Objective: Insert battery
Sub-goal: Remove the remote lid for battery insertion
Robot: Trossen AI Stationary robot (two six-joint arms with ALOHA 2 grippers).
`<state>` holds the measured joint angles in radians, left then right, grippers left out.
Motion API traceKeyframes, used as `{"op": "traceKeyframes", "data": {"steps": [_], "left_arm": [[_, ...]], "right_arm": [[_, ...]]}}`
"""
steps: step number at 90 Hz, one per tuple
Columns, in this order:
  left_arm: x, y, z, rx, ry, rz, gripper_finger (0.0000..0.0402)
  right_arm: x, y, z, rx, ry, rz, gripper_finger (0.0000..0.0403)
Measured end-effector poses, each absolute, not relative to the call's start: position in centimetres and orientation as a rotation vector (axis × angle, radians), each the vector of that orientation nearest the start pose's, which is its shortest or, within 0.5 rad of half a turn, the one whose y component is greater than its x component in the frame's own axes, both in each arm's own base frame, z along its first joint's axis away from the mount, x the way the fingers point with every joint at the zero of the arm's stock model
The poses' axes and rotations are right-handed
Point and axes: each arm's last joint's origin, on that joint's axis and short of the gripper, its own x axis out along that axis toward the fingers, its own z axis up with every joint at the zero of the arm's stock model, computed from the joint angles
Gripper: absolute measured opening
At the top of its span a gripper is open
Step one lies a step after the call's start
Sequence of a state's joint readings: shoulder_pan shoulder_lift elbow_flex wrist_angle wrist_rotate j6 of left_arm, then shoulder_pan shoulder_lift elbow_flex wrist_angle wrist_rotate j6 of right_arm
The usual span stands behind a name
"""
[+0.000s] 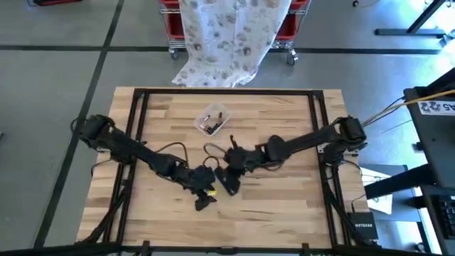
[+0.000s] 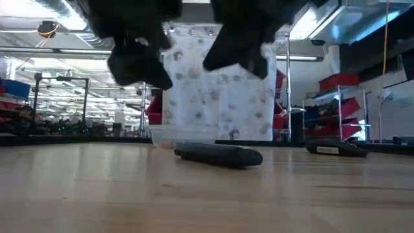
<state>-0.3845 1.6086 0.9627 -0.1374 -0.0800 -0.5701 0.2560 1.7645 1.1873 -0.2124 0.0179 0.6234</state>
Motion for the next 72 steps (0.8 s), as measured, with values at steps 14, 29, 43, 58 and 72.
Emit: {"op": "traceKeyframes", "data": {"steps": [14, 29, 43, 58, 72], "left_arm": [[31.0, -10.9, 19.7, 0.016, 0.799, -0.116, 0.0233], [32.9, -7.9, 18.8, 0.037, 0.765, -0.083, 0.0233], [34.0, -6.2, 17.2, -0.048, 0.806, -0.146, 0.0233], [34.1, -6.0, 15.3, -0.049, 0.888, -0.163, 0.0233], [34.1, -7.0, 14.3, -0.123, 0.928, -0.176, 0.0233]], "right_arm": [[34.8, 13.1, 19.4, 0.426, 0.890, 0.052, 0.0007], [34.1, 15.3, 16.8, 0.475, 0.935, 0.072, 0.0002], [35.2, 15.9, 13.8, 0.570, 0.941, 0.022, 0.0001], [35.4, 15.8, 11.8, 0.623, 0.952, -0.096, 0.0000], [34.7, 15.3, 11.7, 0.620, 0.997, -0.232, 0.0000]]}}
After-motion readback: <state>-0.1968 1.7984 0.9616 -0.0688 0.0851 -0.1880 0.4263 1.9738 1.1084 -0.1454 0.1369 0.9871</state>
